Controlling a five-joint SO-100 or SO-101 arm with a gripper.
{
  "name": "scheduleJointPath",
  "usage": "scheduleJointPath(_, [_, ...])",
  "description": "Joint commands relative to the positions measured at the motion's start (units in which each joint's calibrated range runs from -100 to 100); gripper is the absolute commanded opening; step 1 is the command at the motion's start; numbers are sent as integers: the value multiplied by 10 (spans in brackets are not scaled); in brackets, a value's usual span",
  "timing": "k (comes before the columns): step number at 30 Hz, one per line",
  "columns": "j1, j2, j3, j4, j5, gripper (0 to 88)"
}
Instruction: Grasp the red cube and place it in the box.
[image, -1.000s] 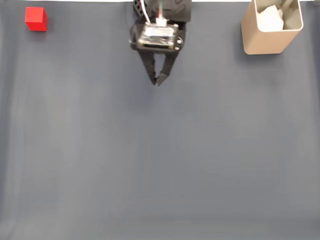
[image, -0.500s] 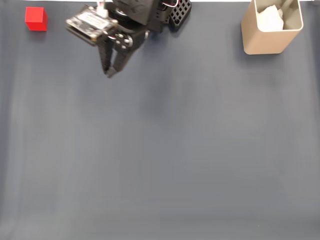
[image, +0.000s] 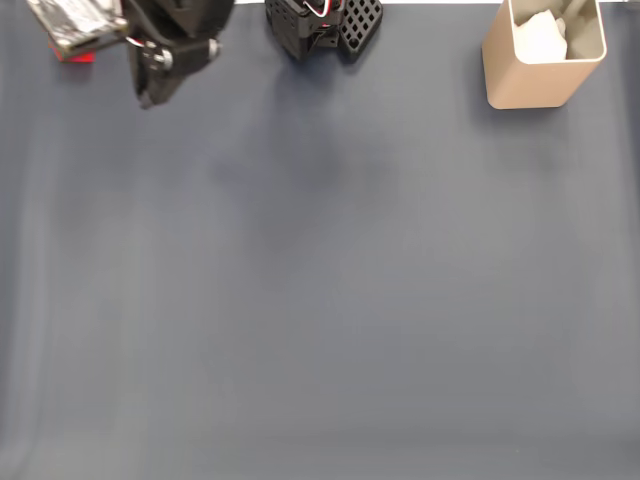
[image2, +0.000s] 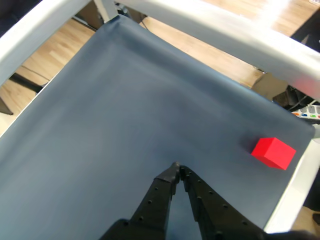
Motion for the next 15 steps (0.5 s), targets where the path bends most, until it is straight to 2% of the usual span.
scheduleJointPath(1, [40,35,-52,-10,8,3])
scheduleJointPath(15, [125,189,-186,-12,16,2])
